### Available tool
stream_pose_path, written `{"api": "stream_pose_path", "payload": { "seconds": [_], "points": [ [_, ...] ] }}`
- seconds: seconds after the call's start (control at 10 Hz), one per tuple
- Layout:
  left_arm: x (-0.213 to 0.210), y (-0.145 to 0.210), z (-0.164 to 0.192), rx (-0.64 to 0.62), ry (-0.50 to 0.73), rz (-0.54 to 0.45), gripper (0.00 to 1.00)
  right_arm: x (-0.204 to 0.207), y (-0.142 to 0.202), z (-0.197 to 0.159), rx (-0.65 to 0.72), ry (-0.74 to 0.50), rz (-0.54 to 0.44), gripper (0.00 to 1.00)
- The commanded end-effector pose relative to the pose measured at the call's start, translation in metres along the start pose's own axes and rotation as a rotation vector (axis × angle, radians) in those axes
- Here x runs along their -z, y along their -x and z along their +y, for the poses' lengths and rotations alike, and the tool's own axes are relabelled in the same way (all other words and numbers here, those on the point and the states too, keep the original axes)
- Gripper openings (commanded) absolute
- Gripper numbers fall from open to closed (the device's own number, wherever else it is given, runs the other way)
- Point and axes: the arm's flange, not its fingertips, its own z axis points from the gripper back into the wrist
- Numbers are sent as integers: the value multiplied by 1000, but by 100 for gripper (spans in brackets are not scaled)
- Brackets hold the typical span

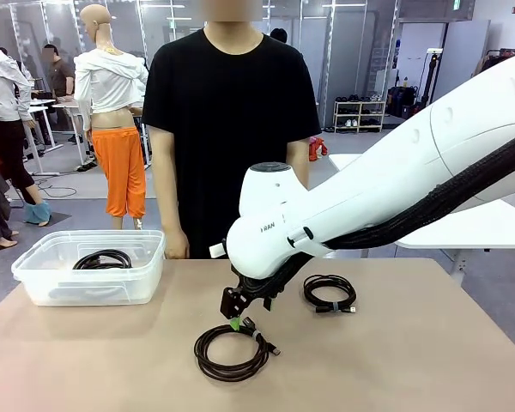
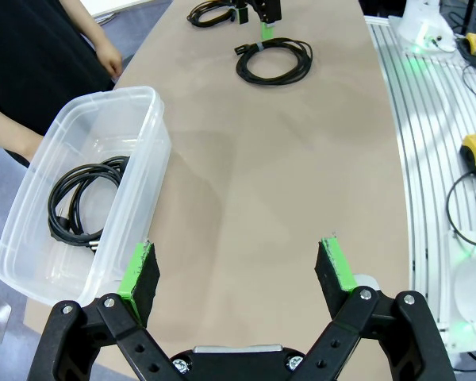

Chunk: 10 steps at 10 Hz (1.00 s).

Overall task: Organize and store the cables.
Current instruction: Place the USB Extension Cable into the Organizing box.

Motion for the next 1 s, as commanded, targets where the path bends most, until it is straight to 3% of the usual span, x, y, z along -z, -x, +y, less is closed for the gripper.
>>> {"api": "stream_pose_path", "payload": {
  "seconds": [0.0, 0.2, 0.5, 0.6, 0.9],
  "points": [
    [0, 0, 0, 0, 0, 0, 100, -18, 14, -20, -47, -32, -10, 100],
    [38, -58, -8, -33, 41, 36, 100, -53, 41, -65, -101, -77, -83, 100],
    [86, -129, -23, -27, 54, 103, 100, -96, 114, -132, -132, -164, -193, 100],
    [104, -156, -28, -50, 61, 111, 100, -103, 145, -155, -186, -122, -198, 100],
    [171, -214, -44, -110, -83, 352, 100, -126, 225, -202, -249, -101, -407, 100]
  ]
}}
